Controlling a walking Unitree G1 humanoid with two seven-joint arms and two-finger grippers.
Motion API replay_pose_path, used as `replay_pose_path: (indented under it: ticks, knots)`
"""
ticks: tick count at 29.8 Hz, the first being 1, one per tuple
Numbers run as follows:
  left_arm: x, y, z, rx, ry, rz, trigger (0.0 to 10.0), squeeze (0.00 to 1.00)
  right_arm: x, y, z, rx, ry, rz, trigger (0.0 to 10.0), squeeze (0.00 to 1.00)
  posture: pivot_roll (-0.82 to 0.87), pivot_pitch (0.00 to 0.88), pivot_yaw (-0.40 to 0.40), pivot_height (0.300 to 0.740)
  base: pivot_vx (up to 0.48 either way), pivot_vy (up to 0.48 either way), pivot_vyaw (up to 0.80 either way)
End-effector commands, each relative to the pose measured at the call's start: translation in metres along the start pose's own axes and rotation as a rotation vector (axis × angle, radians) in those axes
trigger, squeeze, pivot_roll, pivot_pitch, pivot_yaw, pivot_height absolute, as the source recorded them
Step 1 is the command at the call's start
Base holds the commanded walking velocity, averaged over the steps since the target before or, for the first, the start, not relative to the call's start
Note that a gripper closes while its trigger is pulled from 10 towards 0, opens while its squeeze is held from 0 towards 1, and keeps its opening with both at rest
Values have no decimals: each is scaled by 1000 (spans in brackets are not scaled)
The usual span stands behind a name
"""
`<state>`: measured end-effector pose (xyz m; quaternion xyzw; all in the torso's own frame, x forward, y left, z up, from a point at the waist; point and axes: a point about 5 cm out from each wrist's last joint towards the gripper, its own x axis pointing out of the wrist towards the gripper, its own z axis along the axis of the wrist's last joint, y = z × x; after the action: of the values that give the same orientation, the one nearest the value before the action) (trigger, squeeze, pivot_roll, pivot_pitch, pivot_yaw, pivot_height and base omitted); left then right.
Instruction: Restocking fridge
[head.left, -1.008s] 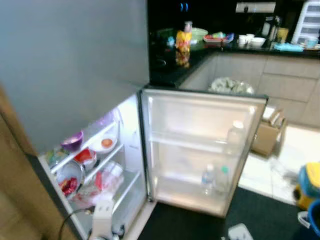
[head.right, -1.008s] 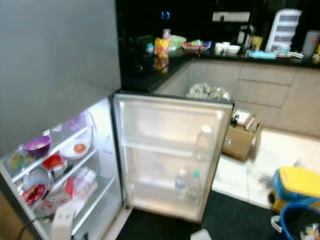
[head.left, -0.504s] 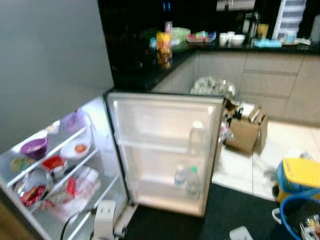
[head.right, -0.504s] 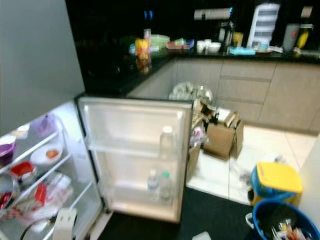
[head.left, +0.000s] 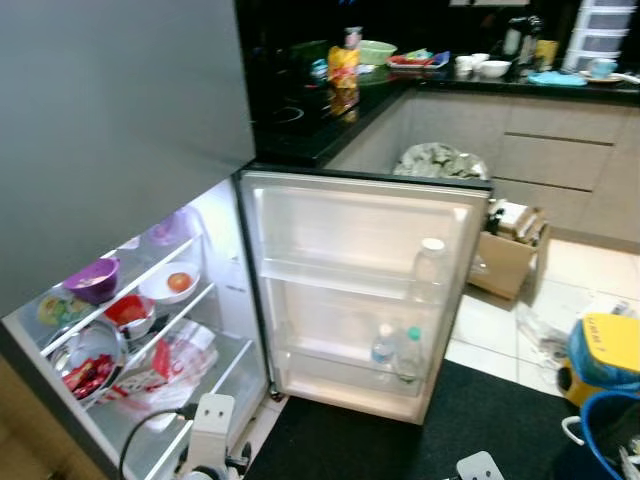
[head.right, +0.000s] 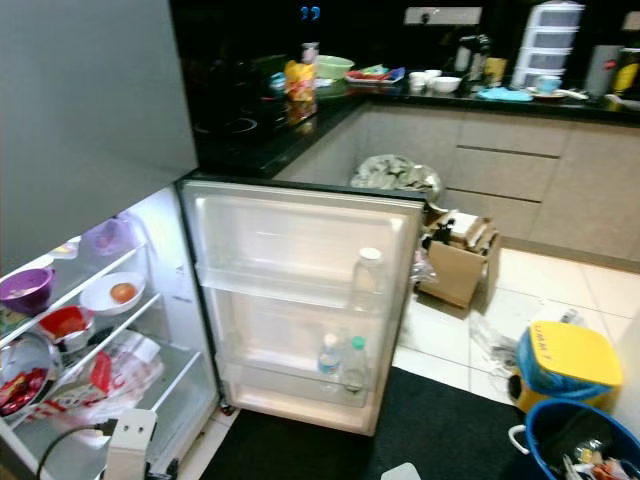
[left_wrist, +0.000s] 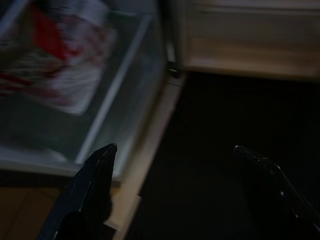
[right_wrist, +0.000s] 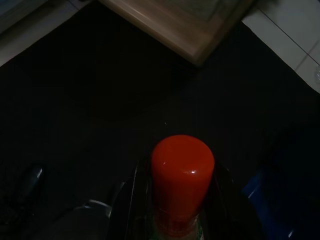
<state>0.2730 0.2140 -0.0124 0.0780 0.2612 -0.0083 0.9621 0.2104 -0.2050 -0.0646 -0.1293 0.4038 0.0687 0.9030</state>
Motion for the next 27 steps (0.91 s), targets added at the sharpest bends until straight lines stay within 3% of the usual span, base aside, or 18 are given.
replay_pose_path:
  ticks: [1,11,17,27]
  knots:
    - [1,-1,2,17,5,-10,10000,0,-1,-3,-3,16,7,-8,10000,0,-111,53,27,740,0,0,0]
    - [1,-20,-11,49,105,-43,10000,0,-2,-4,-4,30,4,-14,10000,0,-117,48,33,740,0,0,0]
    - [0,-23,-14,-39,100,-43,10000,0,-1,-6,-1,40,-8,-21,10000,0,-119,48,36,740,81,0,0]
    - [0,-29,-16,-61,106,-63,10000,0,-2,-6,-3,46,-9,-25,10000,0,-124,46,33,740,291,0,0]
